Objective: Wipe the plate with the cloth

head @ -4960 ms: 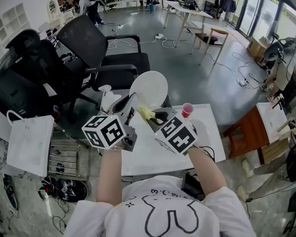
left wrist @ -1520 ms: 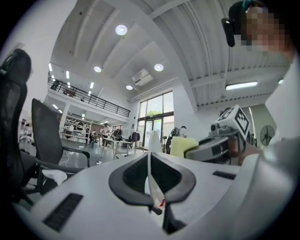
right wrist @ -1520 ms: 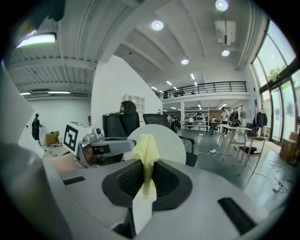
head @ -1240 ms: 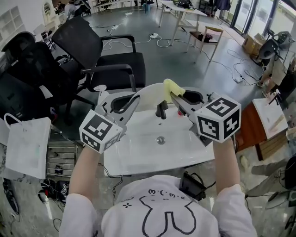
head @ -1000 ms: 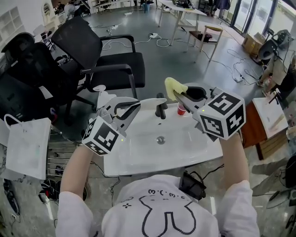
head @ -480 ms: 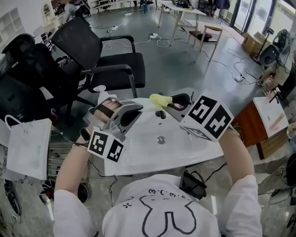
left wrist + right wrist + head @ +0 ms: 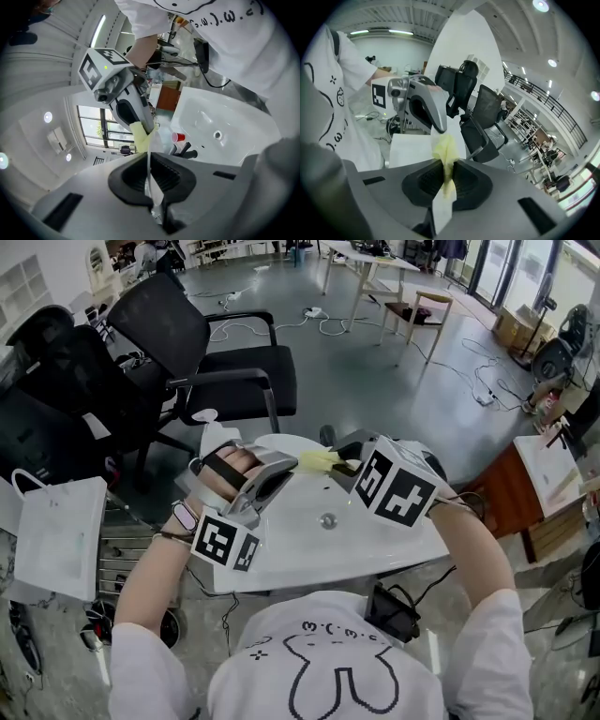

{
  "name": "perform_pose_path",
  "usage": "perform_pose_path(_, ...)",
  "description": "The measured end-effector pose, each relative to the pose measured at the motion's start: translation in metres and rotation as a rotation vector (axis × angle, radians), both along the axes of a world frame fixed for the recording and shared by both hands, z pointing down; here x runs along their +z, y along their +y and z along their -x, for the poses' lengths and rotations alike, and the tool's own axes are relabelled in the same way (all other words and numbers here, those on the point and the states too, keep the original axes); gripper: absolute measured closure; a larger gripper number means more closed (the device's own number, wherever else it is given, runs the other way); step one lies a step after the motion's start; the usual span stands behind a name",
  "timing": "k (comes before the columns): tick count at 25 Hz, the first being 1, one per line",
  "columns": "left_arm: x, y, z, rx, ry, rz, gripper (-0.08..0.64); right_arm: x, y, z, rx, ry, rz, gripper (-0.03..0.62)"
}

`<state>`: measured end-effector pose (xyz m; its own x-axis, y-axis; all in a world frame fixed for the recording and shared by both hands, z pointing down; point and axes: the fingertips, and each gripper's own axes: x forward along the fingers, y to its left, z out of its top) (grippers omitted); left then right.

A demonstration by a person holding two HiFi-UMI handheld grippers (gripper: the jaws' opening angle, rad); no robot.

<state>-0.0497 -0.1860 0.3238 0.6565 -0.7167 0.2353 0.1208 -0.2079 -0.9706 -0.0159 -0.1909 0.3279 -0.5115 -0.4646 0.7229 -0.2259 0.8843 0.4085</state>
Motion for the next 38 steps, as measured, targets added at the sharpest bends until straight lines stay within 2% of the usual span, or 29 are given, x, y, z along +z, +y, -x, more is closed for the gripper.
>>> perform_pose_path(3,0.0,0.003,-0.001,0.006,0.002,-0.005,0.541,0.013,-0.01,-0.013,0.04,0.05,0.01,0.541)
perform_pose_path(8,-0.002,0.009,-0.002,0.022,0.013,-0.004,0.541,0.034,-0.031,-0.027,0.129,0.064,0.06,0.541)
perform_pose_path(13,-0.002,0.011,-0.003,0.038,0.015,0.0,0.541,0.045,-0.046,-0.028,0.173,0.042,0.09,0.541)
perform_pose_path(18,0.001,0.01,-0.003,0.031,0.017,0.014,0.541,0.037,-0.049,-0.03,0.185,0.034,0.075,0.541)
perform_pose_path(23,0.004,0.008,-0.001,0.027,0.008,0.021,0.541,0.003,-0.034,-0.011,0.13,-0.064,0.069,0.541)
perform_pose_path(27,0.007,0.009,-0.002,0.04,0.0,0.016,0.541,-0.01,-0.014,0.013,0.045,-0.091,0.097,0.541)
perform_pose_path(32,0.006,0.015,-0.007,0.06,-0.037,-0.03,0.541,-0.002,-0.004,0.02,-0.01,-0.012,0.105,0.541)
perform_pose_path(38,0.007,0.019,-0.009,0.074,-0.036,-0.049,0.541,0.016,-0.022,0.012,0.027,0.063,0.106,0.541)
